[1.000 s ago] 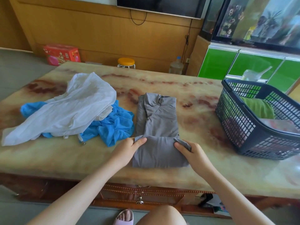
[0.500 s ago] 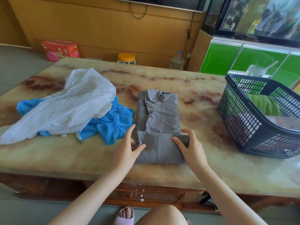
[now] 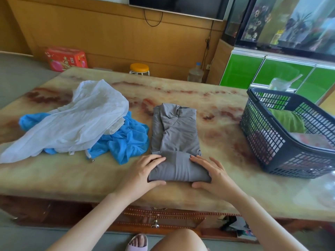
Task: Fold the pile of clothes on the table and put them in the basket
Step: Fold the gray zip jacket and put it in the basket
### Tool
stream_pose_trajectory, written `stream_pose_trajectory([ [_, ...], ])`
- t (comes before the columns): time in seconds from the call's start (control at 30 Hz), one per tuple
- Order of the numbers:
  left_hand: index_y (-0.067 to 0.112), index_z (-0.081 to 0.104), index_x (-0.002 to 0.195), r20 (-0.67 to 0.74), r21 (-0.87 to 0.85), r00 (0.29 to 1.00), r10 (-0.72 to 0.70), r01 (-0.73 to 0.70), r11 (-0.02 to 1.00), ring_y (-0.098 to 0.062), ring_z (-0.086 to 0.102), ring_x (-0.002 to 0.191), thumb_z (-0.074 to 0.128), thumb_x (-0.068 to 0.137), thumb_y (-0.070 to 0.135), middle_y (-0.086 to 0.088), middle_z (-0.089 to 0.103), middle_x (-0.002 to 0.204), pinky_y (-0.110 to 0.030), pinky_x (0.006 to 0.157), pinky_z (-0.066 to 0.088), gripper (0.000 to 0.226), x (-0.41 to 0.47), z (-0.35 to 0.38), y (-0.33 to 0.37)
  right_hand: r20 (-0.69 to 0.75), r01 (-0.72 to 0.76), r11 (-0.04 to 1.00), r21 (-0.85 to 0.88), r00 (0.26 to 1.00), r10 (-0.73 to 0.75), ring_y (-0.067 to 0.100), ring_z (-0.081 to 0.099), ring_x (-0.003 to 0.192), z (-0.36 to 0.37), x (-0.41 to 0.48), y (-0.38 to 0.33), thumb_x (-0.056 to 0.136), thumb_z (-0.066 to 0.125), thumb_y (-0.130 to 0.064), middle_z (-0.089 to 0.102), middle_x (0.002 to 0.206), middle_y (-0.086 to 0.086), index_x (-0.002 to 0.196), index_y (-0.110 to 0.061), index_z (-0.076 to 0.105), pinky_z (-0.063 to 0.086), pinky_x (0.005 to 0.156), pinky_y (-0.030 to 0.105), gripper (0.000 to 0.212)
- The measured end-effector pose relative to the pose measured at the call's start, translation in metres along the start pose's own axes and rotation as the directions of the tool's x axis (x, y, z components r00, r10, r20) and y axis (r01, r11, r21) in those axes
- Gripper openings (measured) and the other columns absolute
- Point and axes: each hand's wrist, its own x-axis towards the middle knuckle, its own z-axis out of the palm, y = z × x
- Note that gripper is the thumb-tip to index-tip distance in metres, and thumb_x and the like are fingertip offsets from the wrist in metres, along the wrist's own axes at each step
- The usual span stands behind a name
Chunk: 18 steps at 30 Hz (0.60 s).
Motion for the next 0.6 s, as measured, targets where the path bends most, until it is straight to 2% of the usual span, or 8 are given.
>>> stream_pose_trajectory([
  [0.07,0.027,0.056,0.126,-0.040,0.027,0.999,0.003,-0.002,1.000,-0.002,0.049,0.110,0.049,0.078,0.062,0.015,0.057,0.121,-0.023,0.095,0.036,0.060,0.004,0.003,-0.003,-0.084,-0.002,1.000,-0.030,0.996,-0.001,-0.024,0.019,0.121,0.001,0.004,-0.001,0.077,0.062,-0.054,0.042,0.123,-0.030,0.128,-0.041,0.043,0.001,0.114,0.013,0.056],
  [0.13,0.024,0.066,0.112,-0.141,0.031,0.990,-0.020,0.024,0.999,-0.005,0.055,0.099,0.048,0.079,0.059,0.014,0.065,0.106,-0.023,0.086,0.037,0.051,0.011,0.002,-0.003,-0.190,-0.022,1.000,-0.020,0.982,0.018,-0.006,0.028,0.122,0.000,0.010,-0.003,0.082,0.059,-0.051,0.054,0.107,-0.024,0.120,-0.029,0.053,0.007,0.115,0.021,0.044],
  [0.27,0.016,0.072,0.088,-0.304,-0.043,0.944,-0.131,0.123,0.991,-0.014,0.054,0.079,0.043,0.076,0.064,0.004,0.068,0.078,-0.020,0.073,0.032,0.057,0.026,-0.009,0.004,-0.162,-0.218,0.943,0.253,0.951,0.263,0.002,0.017,0.129,-0.008,0.019,-0.013,0.085,0.065,-0.037,0.049,0.096,-0.033,0.099,-0.029,0.058,0.025,0.105,0.030,0.018],
  [0.33,0.025,0.064,0.072,-0.238,-0.167,0.942,-0.236,0.200,0.965,-0.013,0.050,0.072,0.032,0.075,0.077,0.002,0.060,0.064,-0.023,0.068,0.035,0.061,0.027,-0.020,0.011,-0.136,-0.243,0.861,0.447,0.933,0.334,0.004,0.036,0.126,-0.012,0.019,-0.017,0.084,0.065,-0.042,0.058,0.100,-0.028,0.092,-0.028,0.064,0.037,0.101,0.033,0.015],
  [0.4,0.032,0.044,0.058,-0.121,-0.282,0.937,-0.328,0.284,0.916,-0.008,0.045,0.054,0.038,0.080,0.074,0.005,0.046,0.050,-0.023,0.056,0.034,0.048,0.025,-0.029,0.017,-0.095,-0.244,0.767,0.593,0.925,0.368,0.004,0.063,0.091,-0.015,0.016,-0.025,0.087,0.063,-0.038,0.070,0.079,-0.018,0.079,-0.023,0.065,0.049,0.075,0.025,0.018],
  [0.47,0.019,0.043,0.056,0.050,-0.330,0.904,-0.425,0.417,0.847,-0.013,0.044,0.047,0.048,0.084,0.063,0.001,0.041,0.048,-0.027,0.052,0.032,0.052,0.021,-0.028,0.018,-0.031,-0.317,0.753,0.576,0.912,0.408,0.004,0.059,0.059,-0.014,0.015,-0.031,0.087,0.062,-0.037,0.065,0.059,-0.010,0.066,-0.016,0.053,0.042,0.056,0.020,0.031],
  [0.53,0.005,0.051,0.063,0.102,-0.310,0.865,-0.492,0.497,0.810,-0.022,0.052,0.053,0.049,0.082,0.066,-0.009,0.050,0.054,-0.031,0.053,0.034,0.064,0.019,-0.023,0.017,0.004,-0.397,0.792,0.464,0.895,0.447,0.012,0.055,0.059,-0.008,0.015,-0.030,0.084,0.061,-0.047,0.060,0.062,-0.002,0.067,-0.014,0.046,0.038,0.057,0.028,0.040],
  [0.6,0.010,0.050,0.062,0.079,-0.260,0.832,-0.549,0.549,0.794,-0.017,0.052,0.052,0.049,0.087,0.061,-0.003,0.050,0.053,-0.025,0.048,0.030,0.056,0.020,-0.021,0.020,-0.047,-0.423,0.840,0.339,0.884,0.465,0.016,0.056,0.069,-0.002,0.015,-0.024,0.083,0.058,-0.056,0.061,0.074,0.000,0.077,-0.017,0.051,0.043,0.061,0.033,0.039],
])
